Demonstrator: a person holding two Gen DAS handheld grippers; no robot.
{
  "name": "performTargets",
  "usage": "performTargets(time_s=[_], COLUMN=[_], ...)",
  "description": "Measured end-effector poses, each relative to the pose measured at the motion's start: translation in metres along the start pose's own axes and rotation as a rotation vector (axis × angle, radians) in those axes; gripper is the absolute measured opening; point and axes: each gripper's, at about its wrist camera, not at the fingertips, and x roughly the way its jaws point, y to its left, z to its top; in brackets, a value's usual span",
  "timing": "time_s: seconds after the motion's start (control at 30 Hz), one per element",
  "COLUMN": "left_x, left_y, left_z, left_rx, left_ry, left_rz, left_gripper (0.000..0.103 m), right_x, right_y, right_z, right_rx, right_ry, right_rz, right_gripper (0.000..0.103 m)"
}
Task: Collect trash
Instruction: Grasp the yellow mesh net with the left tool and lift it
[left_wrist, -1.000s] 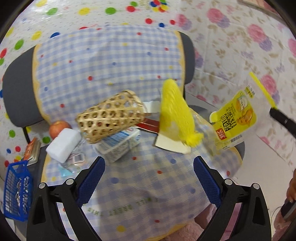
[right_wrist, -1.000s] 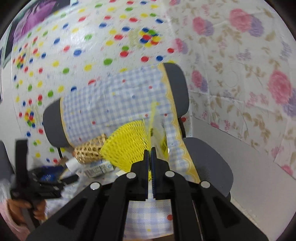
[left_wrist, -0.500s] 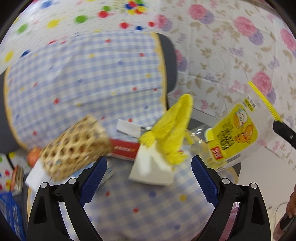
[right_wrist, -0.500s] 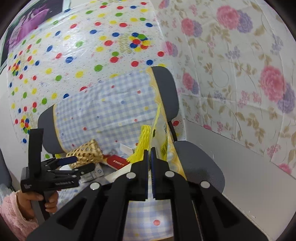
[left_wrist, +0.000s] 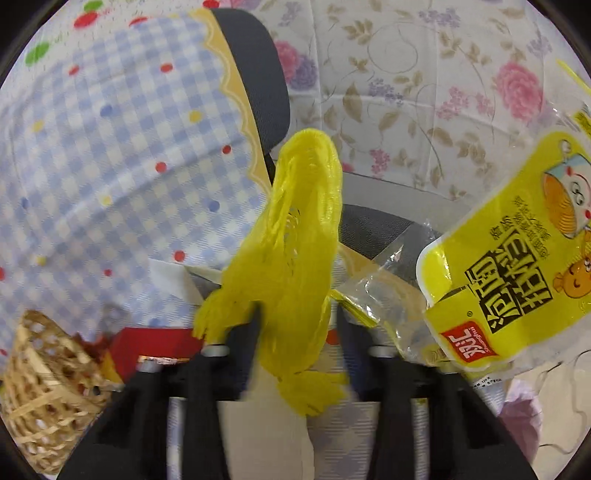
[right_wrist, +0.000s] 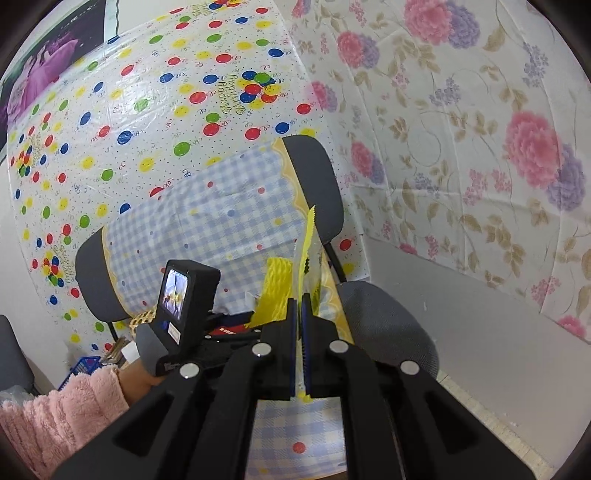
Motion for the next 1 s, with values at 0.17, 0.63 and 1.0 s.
performTargets(time_s=[0.17,0.63,1.0], left_x=[-0.039,-0.217,-0.227], left_y=[0.007,-0.044,-0.1], left_z=[-0.003,-0.058,-0.137], left_rx=[-0.039,0.09,0.105], left_ry=[-0.105,-0.35,-0.248], left_rz=[0.018,-0.016,-0.168], left_gripper=[0.015,0.014,0.014], right_x=[-0.019,-0.067,-0.123], right_y=[-0.008,0.026,0.044], right_z=[0.003,-0.017,-0.06], right_rx=[-0.001,-0.035,-0.054], right_ry=[-0.079,-0.049,0.019], right_rz=[-0.121,-0.085,-0.17], right_gripper=[0.003,0.003,0.003])
